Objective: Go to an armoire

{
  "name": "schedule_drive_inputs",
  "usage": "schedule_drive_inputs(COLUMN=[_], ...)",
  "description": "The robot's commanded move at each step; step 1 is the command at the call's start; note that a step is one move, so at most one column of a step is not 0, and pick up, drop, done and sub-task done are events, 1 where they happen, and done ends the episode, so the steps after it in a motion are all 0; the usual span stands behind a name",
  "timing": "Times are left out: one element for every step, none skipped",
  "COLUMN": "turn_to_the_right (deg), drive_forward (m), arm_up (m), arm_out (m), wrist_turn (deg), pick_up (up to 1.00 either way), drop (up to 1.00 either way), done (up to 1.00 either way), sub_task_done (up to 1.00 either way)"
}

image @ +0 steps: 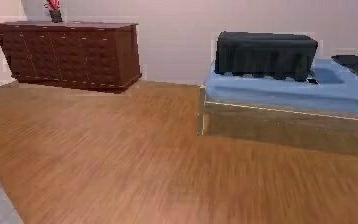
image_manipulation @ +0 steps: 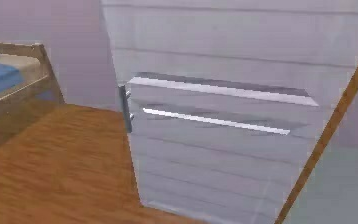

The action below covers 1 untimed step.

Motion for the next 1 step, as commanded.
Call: schedule_drive_inputs(turn_to_the_right=[0.0], drive_forward=[0.85], arm_up=[0.0], arm_out=[0.0], wrist_turn=[0.0], pick_up=[0.0], drop=[0.0], done=[0.0], sub_task_done=[0.0])
